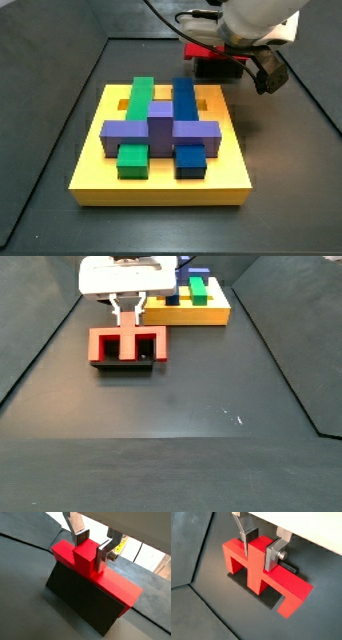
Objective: Pick up the red object. Move up. Place the red object on the fixture. Regrasp the red object. Move to above the board. Insert the red object.
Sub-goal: Regrasp the red object, then move to above the board.
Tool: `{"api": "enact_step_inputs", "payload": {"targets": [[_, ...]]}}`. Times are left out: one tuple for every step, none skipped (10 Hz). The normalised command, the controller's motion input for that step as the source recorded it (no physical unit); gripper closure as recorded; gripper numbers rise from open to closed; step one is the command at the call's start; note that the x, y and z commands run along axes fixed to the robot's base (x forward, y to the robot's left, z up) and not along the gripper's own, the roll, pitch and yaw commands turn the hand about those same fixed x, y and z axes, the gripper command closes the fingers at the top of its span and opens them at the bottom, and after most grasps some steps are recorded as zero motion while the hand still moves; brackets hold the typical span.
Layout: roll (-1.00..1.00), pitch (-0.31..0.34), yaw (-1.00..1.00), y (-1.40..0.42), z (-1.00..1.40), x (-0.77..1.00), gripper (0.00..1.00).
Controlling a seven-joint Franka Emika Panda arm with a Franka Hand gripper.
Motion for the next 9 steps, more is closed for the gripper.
{"api": "enact_step_inputs", "payload": {"targets": [[0.00,0.000,0.00,0.00,0.00,0.00,1.00],[0.00,0.000,0.00,0.00,1.40,0.00,1.00],[0.01,0.001,-0.03,-0.03,1.40,0.01,1.00],[-0.03,0.024,-0.03,-0.02,1.40,-0.02,1.00],[0.00,0.045,-0.02,-0.01,1.40,0.01,1.00],[0.01,0.078,-0.01,-0.04,1.40,0.02,1.00],[0.00,0.084,0.00,-0.04,1.40,0.01,1.00],[-0.01,0.089,0.01,-0.04,1.40,0.05,1.00],[-0.01,0.102,0.03,-0.02,0.56,0.04,1.00]]}}
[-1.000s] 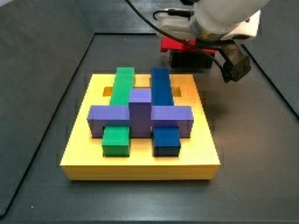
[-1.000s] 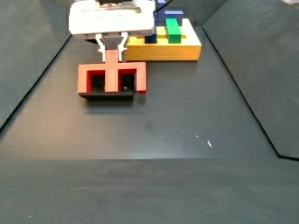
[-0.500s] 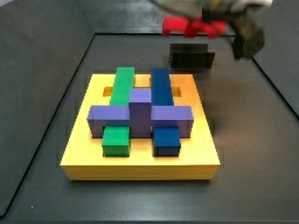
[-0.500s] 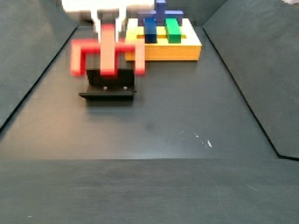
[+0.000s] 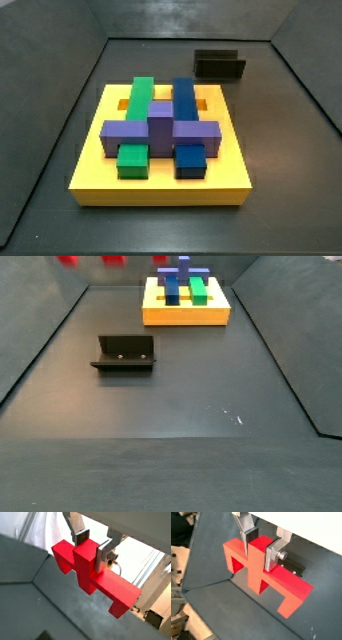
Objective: Pick up the red object. Move up. Place the red object on the fixture. Regrasp the red object. Move to above the board. Insert the red object.
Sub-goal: Move to above the board.
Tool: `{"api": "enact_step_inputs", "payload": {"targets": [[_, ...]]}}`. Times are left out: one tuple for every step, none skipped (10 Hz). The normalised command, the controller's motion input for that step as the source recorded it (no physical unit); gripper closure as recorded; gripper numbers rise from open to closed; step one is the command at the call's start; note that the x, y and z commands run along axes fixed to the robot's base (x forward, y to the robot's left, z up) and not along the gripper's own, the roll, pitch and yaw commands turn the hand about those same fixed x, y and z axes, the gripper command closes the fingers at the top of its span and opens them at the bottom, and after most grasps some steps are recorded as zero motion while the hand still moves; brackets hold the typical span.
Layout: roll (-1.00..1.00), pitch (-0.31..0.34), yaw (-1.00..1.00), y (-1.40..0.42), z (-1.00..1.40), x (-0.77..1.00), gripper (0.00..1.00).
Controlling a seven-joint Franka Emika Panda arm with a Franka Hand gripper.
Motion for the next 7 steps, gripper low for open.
{"api": "enact_step_inputs", "payload": {"targets": [[0.01,0.100,0.04,-0.01,0.20,0.04,1.00],[-1.00,0.078,0.05,-1.40,0.27,-0.90,1.00],[-1.00,0.074,0.05,-1.40,0.27,-0.91,1.00],[-1.00,0.043,0.06,-1.40,0.30,-0.98,1.00],[-1.00,0.037,0.06,-1.40,0.28,-1.01,1.00],[-1.00,0.025,0.07,-1.40,0.29,-1.02,1.00],[-1.00,0.012,0.07,-0.95,0.18,-0.71,1.00]]}}
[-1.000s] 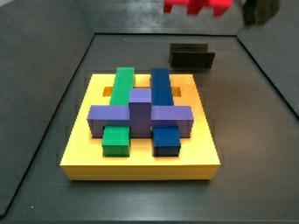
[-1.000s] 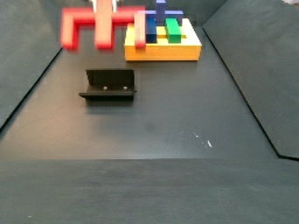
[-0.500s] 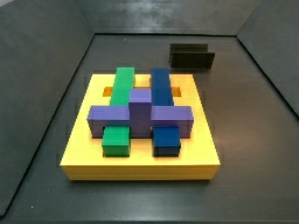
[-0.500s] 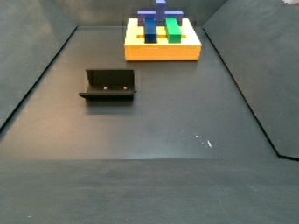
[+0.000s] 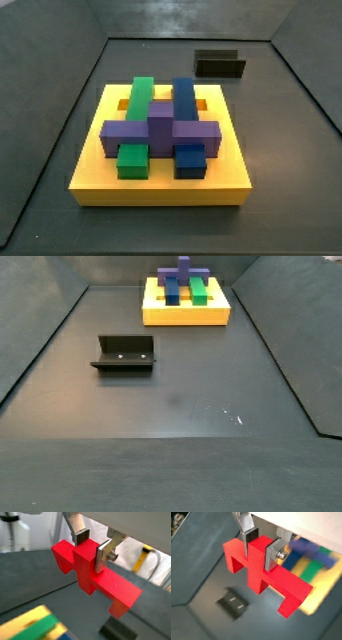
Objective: Pick up the red object. Move up. Place the red object on the fixture. Regrasp the red object. Move to above the board. Insert the red object.
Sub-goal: Move to above the board.
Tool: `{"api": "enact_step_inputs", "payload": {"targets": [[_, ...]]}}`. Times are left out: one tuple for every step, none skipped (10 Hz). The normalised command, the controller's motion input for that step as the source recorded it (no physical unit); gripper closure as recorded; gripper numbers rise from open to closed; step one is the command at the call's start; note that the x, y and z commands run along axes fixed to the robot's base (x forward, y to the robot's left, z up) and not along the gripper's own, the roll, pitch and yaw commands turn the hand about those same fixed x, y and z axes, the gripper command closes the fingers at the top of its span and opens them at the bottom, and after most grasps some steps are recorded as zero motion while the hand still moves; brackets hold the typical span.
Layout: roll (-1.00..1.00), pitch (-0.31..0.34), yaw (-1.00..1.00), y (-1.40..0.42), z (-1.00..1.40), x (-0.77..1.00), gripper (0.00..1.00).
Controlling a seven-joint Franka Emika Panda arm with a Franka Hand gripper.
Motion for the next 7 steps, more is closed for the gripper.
{"api": "enact_step_inputs", "payload": {"targets": [[-1.00,0.002,0.07,-0.54,0.10,-0.44,1.00],[-1.00,-0.007,0.06,-0.15,0.02,-0.18,1.00],[-1.00,-0.017,0.06,-0.03,0.01,-0.09,1.00],[-0.96,-0.046,0.04,0.01,0.00,-0.07,1.00],[-0.81,-0.056,0.03,0.02,0.01,-0.07,1.00],[-0.45,-0.066,0.01,0.03,0.00,-0.06,1.00],[-0.33,-0.062,0.00,0.03,0.00,-0.06,1.00]]}}
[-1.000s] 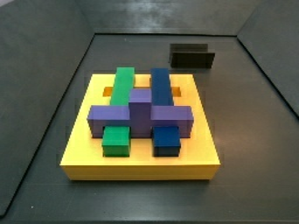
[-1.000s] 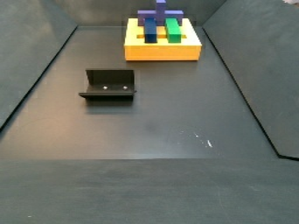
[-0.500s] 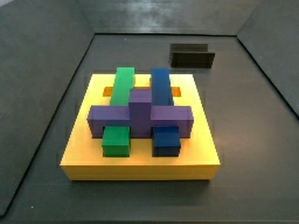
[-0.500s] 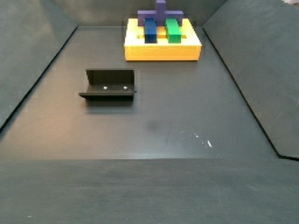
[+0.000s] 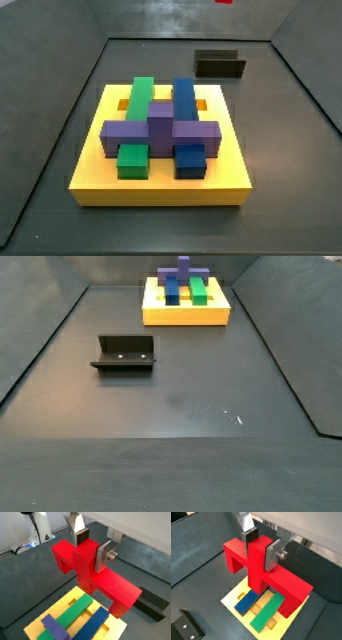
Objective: Pick up the red object. Move up. Place the red object on the fixture. Regrasp the red object. Move to above the board. Insert the red object.
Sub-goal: Insert the red object.
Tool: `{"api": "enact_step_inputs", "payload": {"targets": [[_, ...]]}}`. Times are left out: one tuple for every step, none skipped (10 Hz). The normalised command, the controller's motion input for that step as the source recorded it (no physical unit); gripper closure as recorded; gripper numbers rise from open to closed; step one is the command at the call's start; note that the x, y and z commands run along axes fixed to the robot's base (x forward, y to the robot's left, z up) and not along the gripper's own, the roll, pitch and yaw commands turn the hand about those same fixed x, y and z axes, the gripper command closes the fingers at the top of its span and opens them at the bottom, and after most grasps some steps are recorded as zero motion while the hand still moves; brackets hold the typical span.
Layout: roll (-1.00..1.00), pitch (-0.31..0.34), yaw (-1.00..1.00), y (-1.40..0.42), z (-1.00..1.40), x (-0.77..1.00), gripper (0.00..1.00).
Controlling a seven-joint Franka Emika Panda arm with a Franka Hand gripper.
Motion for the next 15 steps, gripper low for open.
{"api": "enact_step_inputs", "payload": {"targets": [[0.00,-0.043,0.00,-0.04,-0.08,0.00,1.00],[-0.03,0.076,-0.04,0.38,-0.39,0.31,1.00],[-0.10,0.000,0.00,0.74,-0.67,0.00,1.00],[-0.23,-0.099,0.00,0.68,-0.69,-0.15,1.00],[-0.32,-0.101,0.00,0.48,-0.56,-0.09,1.00],[-0.29,-0.091,0.00,0.11,-0.59,-0.24,1.00],[-0.25,-0.077,0.00,0.00,-0.63,-0.19,1.00],[-0.15,-0.050,0.08,-0.17,-0.77,0.00,1.00],[-0.16,-0.059,0.02,-0.30,-0.69,0.00,1.00],[-0.05,-0.127,0.00,-0.44,-0.73,0.03,1.00],[0.08,-0.130,0.00,-0.53,-0.79,0.20,1.00],[0.16,-0.083,0.00,-0.30,-0.52,0.03,1.00],[0.01,0.001,0.00,0.15,-0.13,-0.03,1.00],[0.00,0.000,-0.01,0.22,0.00,-0.07,1.00],[-0.01,0.000,-0.04,0.17,0.00,0.00,1.00]]}}
